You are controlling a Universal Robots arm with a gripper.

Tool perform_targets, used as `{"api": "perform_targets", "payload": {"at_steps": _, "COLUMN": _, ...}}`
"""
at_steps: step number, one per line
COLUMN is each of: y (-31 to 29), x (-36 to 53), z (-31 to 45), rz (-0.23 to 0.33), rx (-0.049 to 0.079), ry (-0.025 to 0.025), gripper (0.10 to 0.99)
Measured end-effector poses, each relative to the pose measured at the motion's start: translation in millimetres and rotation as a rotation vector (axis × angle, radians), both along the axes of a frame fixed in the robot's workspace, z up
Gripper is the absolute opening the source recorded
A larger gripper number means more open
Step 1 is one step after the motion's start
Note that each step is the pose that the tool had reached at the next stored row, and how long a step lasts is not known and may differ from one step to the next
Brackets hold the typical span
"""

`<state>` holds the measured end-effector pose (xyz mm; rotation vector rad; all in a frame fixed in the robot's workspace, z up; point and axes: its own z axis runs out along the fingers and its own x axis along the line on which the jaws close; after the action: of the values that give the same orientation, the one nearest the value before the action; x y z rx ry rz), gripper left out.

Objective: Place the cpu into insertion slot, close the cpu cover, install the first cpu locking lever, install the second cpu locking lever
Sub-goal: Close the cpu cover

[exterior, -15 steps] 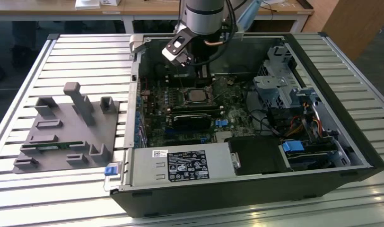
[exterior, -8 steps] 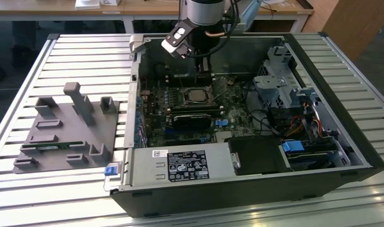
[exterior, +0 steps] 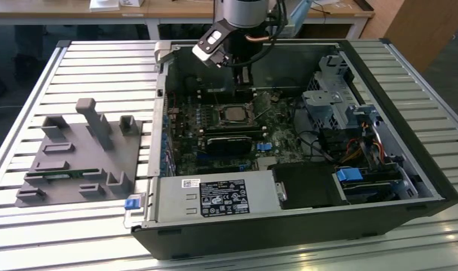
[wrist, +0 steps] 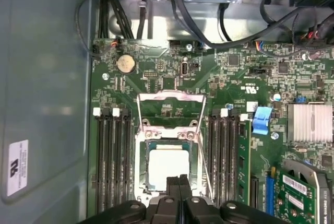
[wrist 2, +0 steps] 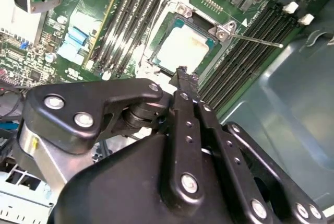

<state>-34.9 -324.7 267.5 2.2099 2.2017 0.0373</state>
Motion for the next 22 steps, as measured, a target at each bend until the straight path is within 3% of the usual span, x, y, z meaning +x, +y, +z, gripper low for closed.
{"api": "perform_targets", "payload": {"at_steps": 4, "y": -5.4, "x": 0.0, "z": -0.5, "rz": 0.0, "rx": 0.004, "ry": 0.0001, "gripper": 0.106}}
{"api": "perform_targets", "payload": {"at_steps": 9, "y": -5.3, "x": 5.1, "z": -1.2, "rz": 0.0, "rx": 0.017, "ry": 0.0004, "gripper": 0.106}}
{"api": "perform_targets", "payload": {"at_steps": 22, "y": -3.8, "x": 24.3, "z": -5.0, "rz": 0.001, "rx": 0.017, "ry": 0.0018, "gripper": 0.106}}
